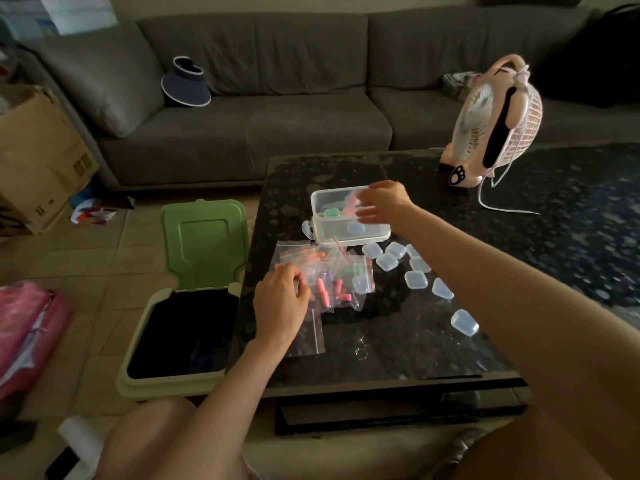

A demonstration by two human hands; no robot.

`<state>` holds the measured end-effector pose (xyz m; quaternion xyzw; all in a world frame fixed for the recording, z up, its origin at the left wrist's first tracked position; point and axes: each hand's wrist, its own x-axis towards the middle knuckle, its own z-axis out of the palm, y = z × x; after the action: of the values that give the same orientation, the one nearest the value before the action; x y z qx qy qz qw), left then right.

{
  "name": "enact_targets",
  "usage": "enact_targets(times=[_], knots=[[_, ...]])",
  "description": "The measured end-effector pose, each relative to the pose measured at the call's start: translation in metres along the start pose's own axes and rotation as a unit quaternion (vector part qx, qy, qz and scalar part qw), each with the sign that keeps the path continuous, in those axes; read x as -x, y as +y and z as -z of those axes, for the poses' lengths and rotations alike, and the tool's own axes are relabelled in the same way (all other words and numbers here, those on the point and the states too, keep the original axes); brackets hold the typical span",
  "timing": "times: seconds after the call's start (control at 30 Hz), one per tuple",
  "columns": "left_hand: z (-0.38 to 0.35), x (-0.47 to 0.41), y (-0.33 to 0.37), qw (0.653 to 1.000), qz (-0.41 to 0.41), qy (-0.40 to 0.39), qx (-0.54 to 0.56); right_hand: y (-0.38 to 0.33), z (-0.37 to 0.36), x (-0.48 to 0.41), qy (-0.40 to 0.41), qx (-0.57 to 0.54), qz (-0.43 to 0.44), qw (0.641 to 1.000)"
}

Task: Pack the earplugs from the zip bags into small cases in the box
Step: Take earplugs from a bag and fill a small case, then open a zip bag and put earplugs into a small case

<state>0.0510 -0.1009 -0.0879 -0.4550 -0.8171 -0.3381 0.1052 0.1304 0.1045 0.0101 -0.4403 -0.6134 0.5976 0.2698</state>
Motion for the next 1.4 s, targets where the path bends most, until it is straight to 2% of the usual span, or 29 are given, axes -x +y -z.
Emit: enact_targets(times=[0.13,0.3,0.53,0.7,0.8,1.0,1.17,1.23,1.3,1.4], knots=[[0.007,-0.001,0.003,0.999,0.009,0.027,0.039,0.021,0.005,0.017,-0.027,0.058,0.002,0.998],[0.03,-0.012,0.008,0.987,0.054,0.049,0.146,0.05,0.01,0.055,-0.085,0.129,0.03,0.988],[0.089,-0.035,0.01,0.966,0.113,0.062,0.224,0.077,0.013,0.077,-0.084,0.202,0.076,0.973],[0.112,-0.049,-0.019,0.97,0.157,-0.014,0.185,0.082,0.018,0.082,-0.069,0.198,0.082,0.974],[0.113,-0.055,-0.058,0.967,0.197,-0.003,0.164,0.089,0.021,0.085,-0.069,0.188,0.081,0.977],[0.084,-0.051,-0.179,0.927,0.363,0.023,0.096,0.088,0.023,0.088,-0.079,0.168,0.085,0.979],[0.033,-0.037,-0.272,0.891,0.452,-0.037,0.024,0.09,0.026,0.089,-0.086,0.172,0.086,0.978],[0.029,-0.033,-0.268,0.887,0.459,-0.046,0.009,0.09,0.026,0.089,-0.089,0.179,0.087,0.976],[0.043,-0.029,-0.222,0.891,0.449,-0.071,-0.004,0.09,0.026,0.088,-0.089,0.185,0.091,0.974],[0.048,-0.036,-0.196,0.905,0.417,-0.082,0.007,0.09,0.024,0.088,-0.09,0.186,0.094,0.974]])
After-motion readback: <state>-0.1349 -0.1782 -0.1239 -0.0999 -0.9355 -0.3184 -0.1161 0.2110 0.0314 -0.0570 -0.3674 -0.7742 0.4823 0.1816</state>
